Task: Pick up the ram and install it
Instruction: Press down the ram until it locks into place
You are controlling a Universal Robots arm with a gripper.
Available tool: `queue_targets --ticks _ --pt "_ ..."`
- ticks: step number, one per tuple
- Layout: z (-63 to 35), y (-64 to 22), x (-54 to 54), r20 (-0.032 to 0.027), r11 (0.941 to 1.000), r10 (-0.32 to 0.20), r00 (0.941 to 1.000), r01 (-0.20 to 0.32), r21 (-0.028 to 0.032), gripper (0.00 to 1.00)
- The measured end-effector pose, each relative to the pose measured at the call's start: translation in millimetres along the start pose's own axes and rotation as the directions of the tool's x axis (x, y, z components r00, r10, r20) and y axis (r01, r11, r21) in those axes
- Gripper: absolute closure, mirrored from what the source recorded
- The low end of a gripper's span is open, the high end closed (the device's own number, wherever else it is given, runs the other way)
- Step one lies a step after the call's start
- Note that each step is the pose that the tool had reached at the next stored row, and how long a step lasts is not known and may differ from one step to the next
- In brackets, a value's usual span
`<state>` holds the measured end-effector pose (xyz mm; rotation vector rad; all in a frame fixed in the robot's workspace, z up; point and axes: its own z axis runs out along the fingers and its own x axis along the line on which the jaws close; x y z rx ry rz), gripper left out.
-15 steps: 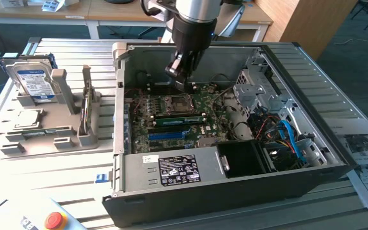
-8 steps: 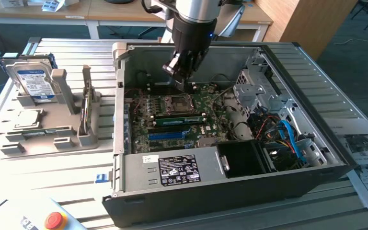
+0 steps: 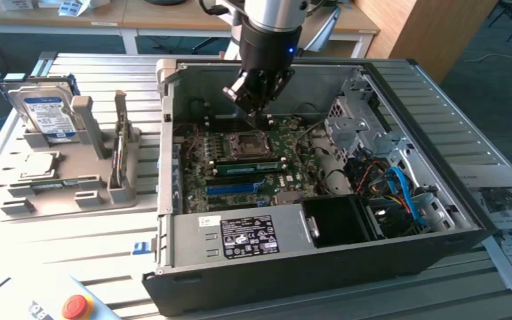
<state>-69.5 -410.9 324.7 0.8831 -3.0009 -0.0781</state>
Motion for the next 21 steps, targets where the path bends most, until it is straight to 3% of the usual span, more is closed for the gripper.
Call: queue_targets --ticks 5,11,15,21 --pt "0.0 0.0 0.0 0.0047 0.9958 0.091 0.9958 -0.091 0.0 0.9" --pt "0.0 0.0 0.0 0.01 0.9811 0.193 0.9811 -0.193 -0.0005 0.9" --pt "0.0 0.0 0.0 0.0135 0.9653 0.261 0.9652 -0.261 -0.0011 0.9" --pt "0.0 0.0 0.0 0.0188 0.9317 0.363 0.9315 -0.363 -0.0027 0.9"
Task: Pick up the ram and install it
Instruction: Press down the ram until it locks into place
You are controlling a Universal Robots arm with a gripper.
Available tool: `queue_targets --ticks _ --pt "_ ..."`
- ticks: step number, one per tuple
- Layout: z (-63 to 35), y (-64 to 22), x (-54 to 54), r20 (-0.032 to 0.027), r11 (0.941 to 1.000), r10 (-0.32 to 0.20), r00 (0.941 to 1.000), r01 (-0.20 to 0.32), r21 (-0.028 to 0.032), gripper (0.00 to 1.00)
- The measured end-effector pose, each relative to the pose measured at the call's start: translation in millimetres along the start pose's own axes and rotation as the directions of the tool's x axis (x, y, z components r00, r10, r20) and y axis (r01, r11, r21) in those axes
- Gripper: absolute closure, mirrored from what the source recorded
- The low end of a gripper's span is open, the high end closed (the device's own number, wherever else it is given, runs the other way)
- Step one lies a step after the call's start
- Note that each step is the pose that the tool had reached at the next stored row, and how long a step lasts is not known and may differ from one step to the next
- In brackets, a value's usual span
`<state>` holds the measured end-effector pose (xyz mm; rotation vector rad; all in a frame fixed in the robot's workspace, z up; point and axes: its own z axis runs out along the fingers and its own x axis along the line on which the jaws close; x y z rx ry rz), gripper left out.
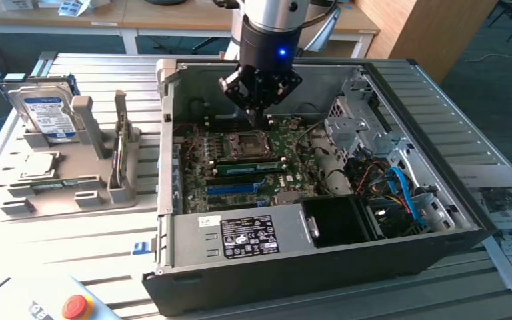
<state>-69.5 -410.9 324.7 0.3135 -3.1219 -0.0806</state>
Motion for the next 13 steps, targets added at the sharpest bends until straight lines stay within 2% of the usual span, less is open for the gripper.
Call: queue_targets --ticks 5,10,11,13 --pt "0.0 0.0 0.0 0.0047 0.9958 0.091 0.9958 -0.091 0.0 0.9" --pt "0.0 0.0 0.0 0.0092 0.984 0.178 0.9839 -0.178 -0.0004 0.9" --pt "0.0 0.0 0.0 0.0097 0.9818 0.19 0.9817 -0.19 -0.0005 0.9" --pt "0.1 0.0 0.0 0.01 0.9811 0.193 0.9811 -0.193 -0.0006 0.9"
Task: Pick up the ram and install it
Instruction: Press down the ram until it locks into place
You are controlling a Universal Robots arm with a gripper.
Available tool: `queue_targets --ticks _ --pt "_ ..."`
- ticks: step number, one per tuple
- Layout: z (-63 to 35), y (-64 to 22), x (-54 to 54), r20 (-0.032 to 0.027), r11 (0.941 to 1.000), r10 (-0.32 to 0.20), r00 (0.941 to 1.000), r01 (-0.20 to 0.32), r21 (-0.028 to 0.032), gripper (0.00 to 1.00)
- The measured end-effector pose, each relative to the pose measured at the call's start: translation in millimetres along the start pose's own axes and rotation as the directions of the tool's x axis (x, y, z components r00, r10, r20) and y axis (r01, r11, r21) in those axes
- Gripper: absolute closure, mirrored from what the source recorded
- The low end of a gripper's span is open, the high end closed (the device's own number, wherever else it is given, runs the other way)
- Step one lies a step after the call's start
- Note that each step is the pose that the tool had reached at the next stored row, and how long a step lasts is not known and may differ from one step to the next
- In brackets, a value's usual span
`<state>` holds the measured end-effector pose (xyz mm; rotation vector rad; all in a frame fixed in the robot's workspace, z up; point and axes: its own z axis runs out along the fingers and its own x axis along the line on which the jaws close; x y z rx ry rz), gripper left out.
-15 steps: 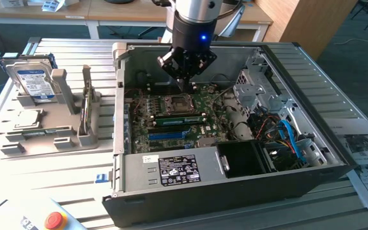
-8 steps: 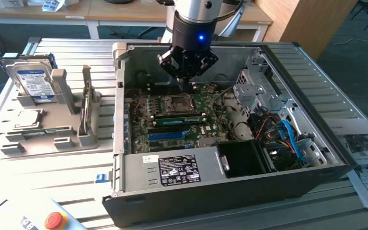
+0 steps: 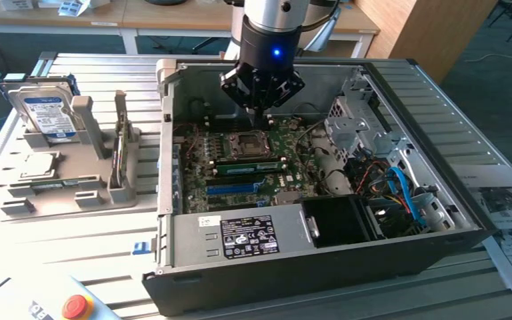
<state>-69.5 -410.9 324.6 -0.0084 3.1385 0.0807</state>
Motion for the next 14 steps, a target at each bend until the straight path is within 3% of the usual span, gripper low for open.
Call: queue_targets --ticks 14 --pt "0.0 0.0 0.0 0.0007 0.9999 0.014 0.9999 -0.014 0.0001 0.9"
